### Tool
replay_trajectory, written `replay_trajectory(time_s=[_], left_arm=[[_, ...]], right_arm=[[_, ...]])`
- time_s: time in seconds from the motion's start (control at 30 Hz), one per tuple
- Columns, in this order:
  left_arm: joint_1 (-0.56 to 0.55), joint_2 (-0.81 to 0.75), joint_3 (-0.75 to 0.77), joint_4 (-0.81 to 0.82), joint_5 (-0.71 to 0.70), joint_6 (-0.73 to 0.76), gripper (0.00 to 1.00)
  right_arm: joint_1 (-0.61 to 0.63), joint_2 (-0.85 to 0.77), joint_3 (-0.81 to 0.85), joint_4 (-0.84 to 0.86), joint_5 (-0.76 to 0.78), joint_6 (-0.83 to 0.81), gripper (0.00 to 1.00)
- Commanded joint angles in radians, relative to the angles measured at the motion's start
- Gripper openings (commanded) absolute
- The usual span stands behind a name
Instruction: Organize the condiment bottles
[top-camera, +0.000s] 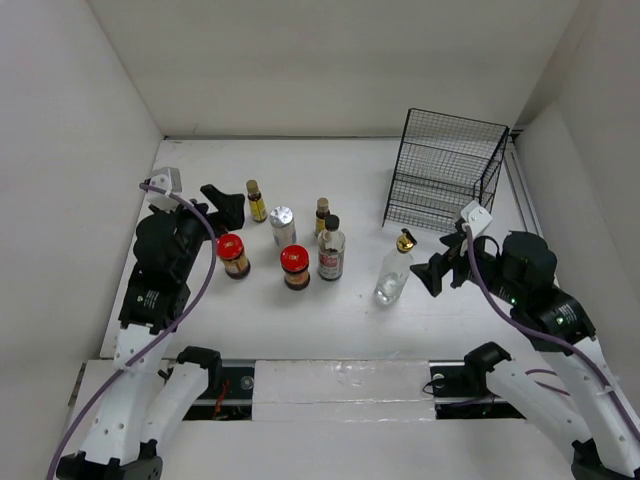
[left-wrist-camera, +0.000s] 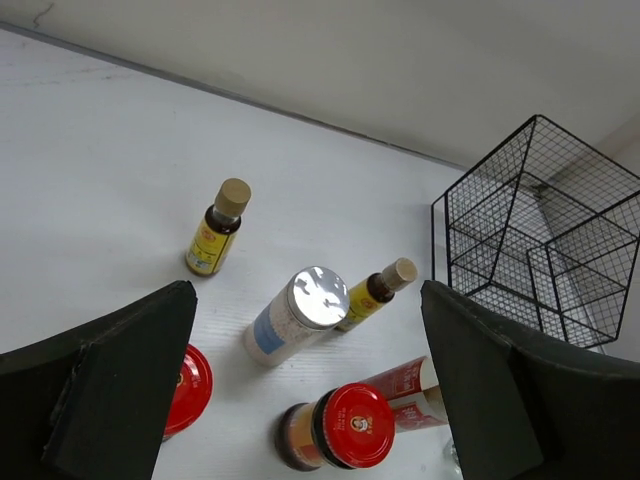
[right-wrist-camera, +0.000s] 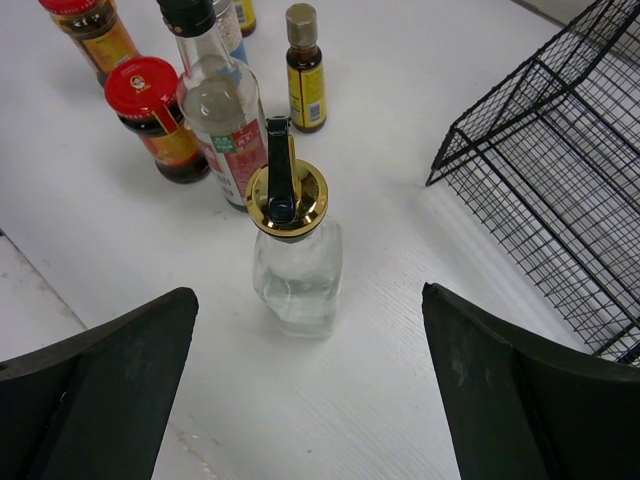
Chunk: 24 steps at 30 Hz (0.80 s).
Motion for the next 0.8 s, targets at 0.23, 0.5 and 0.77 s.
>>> replay_trajectory(time_s=[0.23,0.5,0.77], left_arm=[[-0.004,-0.06,-0.064,0.14,-0.04,-0.201,0.94],[-0.004,-0.183,-0.062,0.178,0.143,-0.01,0.17],[-0.004,-0.096,-0.03,0.104,0.092,0.045,0.0]], right_arm=[[0.007,-0.044,-0.038,0.092,0.004,-0.008,1.0],[0.007,-0.035,-0.119,0.187,0.023,0.061,1.0],[0.016,0.007,-0.181,0.312,-0.01,0.079,0.97]])
